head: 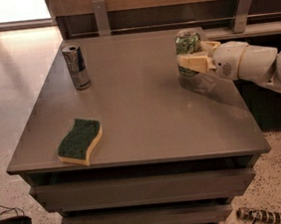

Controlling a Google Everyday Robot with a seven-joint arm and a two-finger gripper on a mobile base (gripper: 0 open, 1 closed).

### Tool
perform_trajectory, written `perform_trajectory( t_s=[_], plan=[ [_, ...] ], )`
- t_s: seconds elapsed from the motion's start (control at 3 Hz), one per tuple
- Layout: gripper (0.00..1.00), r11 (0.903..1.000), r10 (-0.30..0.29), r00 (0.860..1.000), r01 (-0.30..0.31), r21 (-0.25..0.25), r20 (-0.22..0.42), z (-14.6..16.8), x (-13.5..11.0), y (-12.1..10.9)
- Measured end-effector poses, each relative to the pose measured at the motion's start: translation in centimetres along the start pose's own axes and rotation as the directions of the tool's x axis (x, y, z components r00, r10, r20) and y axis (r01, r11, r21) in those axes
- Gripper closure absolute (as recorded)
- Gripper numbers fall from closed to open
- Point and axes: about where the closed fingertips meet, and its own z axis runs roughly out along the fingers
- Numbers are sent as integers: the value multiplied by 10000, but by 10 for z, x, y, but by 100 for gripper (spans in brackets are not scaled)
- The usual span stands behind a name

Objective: Place green can upright

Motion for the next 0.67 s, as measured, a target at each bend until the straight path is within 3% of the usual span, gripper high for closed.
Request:
perform_trajectory(
  t_s=[0.67],
  plan=[
    [100,9994,328,9993,-329,-42,-181,12,25,8]
  ],
)
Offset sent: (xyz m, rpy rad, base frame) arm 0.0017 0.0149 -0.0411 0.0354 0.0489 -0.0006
